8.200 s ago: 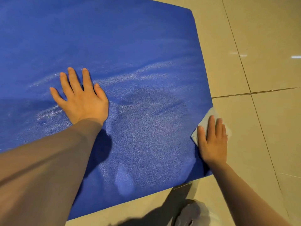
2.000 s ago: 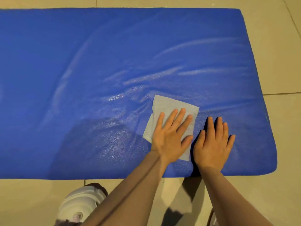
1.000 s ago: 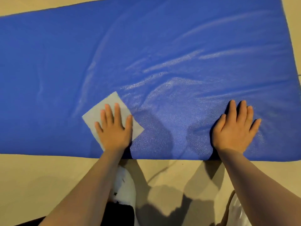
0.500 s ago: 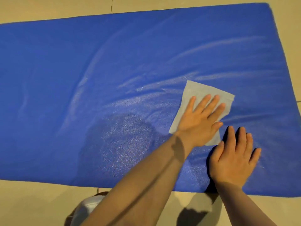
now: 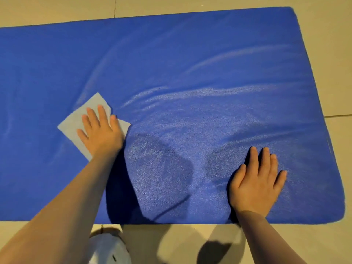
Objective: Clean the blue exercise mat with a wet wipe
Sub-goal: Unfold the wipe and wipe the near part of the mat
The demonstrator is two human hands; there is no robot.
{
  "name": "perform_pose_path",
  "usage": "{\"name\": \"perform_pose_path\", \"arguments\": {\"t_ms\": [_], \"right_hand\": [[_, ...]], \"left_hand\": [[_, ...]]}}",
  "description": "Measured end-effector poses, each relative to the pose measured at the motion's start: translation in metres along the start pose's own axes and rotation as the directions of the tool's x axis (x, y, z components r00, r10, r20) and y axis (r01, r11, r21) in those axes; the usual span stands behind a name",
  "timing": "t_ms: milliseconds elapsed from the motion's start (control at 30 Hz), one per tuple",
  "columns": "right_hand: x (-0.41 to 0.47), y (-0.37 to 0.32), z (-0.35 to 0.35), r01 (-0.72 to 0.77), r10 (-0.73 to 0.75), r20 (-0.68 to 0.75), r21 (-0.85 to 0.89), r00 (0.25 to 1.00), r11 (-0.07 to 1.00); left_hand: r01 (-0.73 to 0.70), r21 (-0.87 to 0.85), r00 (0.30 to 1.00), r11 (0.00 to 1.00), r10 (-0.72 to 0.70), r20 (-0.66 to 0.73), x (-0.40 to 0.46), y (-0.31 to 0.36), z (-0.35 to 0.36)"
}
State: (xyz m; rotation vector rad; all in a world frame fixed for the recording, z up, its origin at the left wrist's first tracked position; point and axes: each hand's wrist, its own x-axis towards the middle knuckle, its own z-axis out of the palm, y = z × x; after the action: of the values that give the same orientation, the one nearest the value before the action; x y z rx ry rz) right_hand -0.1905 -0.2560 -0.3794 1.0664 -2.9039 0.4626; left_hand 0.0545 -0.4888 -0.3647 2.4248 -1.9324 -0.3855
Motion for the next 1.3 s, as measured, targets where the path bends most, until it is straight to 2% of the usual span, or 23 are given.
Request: {"name": "perform_pose_path", "arguments": {"t_ms": [33,67,133,167,233,300,400,433,467,500,567,600,700,767,833,900,933,1000,1033,1100,1167,1300], "right_hand": [[0.000,0.000,0.000,0.001,-0.001,0.001,-0.002,1.000,1.000],[0.000,0.000,0.000,0.001,-0.001,0.003,-0.003,1.000,1.000],[0.001,0.000,-0.001,0.001,-0.001,0.006,-0.006,1.000,1.000],[0.001,0.000,-0.001,0.000,0.000,0.007,-0.009,1.000,1.000],[0.001,0.000,0.000,0.002,-0.002,0.000,-0.021,1.000,1.000],[0.001,0.001,0.002,0.010,-0.011,-0.018,-0.026,1.000,1.000],[0.001,0.001,0.002,0.012,-0.012,-0.039,-0.005,0.999,1.000],[0.001,0.000,0.002,0.010,-0.010,-0.042,-0.006,0.999,1.000],[0.001,0.000,0.002,0.011,-0.011,-0.044,-0.011,0.999,1.000],[0.001,0.001,0.002,0.011,-0.012,-0.044,-0.015,0.999,1.000],[0.000,0.001,0.003,0.013,-0.014,-0.037,-0.019,0.999,1.000],[0.000,0.001,0.003,0.013,-0.013,-0.035,-0.020,0.999,1.000],[0.000,0.002,0.002,0.006,-0.006,-0.031,-0.020,0.999,1.000],[0.000,0.001,0.001,0.005,-0.006,-0.024,-0.018,1.000,1.000],[0.000,0.000,0.001,0.005,-0.006,-0.025,-0.026,1.000,1.000],[0.000,0.000,0.001,0.009,-0.009,-0.027,-0.027,1.000,1.000],[0.001,0.000,0.001,0.008,-0.008,-0.028,-0.028,1.000,1.000],[0.002,0.000,0.001,0.004,-0.005,-0.027,-0.033,1.000,0.999],[0.002,-0.001,0.000,0.004,-0.005,-0.027,-0.034,1.000,0.999],[0.002,-0.001,0.000,0.005,-0.006,-0.032,-0.033,0.999,0.999],[0.002,-0.001,0.001,0.005,-0.006,-0.042,-0.035,0.999,0.999],[0.003,0.001,0.003,0.007,-0.009,-0.045,-0.043,0.999,0.999]], "left_hand": [[-0.010,0.004,1.000,1.000,0.010,-0.028,-0.010,0.010,0.008],[-0.082,0.031,0.996,0.996,0.083,-0.035,-0.022,0.024,0.017],[-0.341,0.106,0.939,0.934,0.343,0.002,-0.050,0.057,0.038],[-0.486,0.125,0.873,0.865,0.488,0.017,-0.068,0.074,0.046],[-0.737,0.147,0.674,0.660,0.734,0.086,-0.110,0.112,0.062],[-0.868,0.143,0.496,0.475,0.838,0.230,-0.142,0.145,0.068],[-0.964,0.092,0.266,0.250,0.909,0.321,-0.133,0.173,0.061],[-0.975,0.108,0.220,0.195,0.918,0.331,-0.115,0.175,0.060],[-0.973,0.111,0.229,0.204,0.913,0.338,-0.093,0.177,0.056],[-0.949,0.109,0.316,0.297,0.900,0.299,-0.068,0.177,0.049],[-0.803,0.119,0.596,0.585,0.775,0.210,-0.013,0.164,0.036],[-0.713,0.108,0.699,0.693,0.690,0.188,0.010,0.151,0.027],[-0.443,0.075,0.893,0.893,0.433,0.121,0.052,0.092,0.005],[-0.280,0.043,0.958,0.959,0.276,0.081,0.057,0.065,-0.002],[-0.168,0.012,0.984,0.986,0.167,0.056,0.053,0.066,-0.001],[-0.170,0.023,0.983,0.985,0.167,0.078,0.045,0.087,0.003],[-0.249,0.048,0.964,0.967,0.243,0.104,0.037,0.103,0.008],[-0.502,0.101,0.859,0.859,0.481,0.176,0.007,0.141,0.024],[-0.629,0.115,0.771,0.769,0.599,0.216,-0.015,0.162,0.032],[-0.828,0.095,0.552,0.552,0.774,0.312,-0.065,0.202,0.047],[-0.926,0.060,0.366,0.372,0.850,0.378,-0.106,0.233,0.054],[-0.983,0.058,0.182,0.174,0.888,0.422,-0.108,0.248,0.052]]}}
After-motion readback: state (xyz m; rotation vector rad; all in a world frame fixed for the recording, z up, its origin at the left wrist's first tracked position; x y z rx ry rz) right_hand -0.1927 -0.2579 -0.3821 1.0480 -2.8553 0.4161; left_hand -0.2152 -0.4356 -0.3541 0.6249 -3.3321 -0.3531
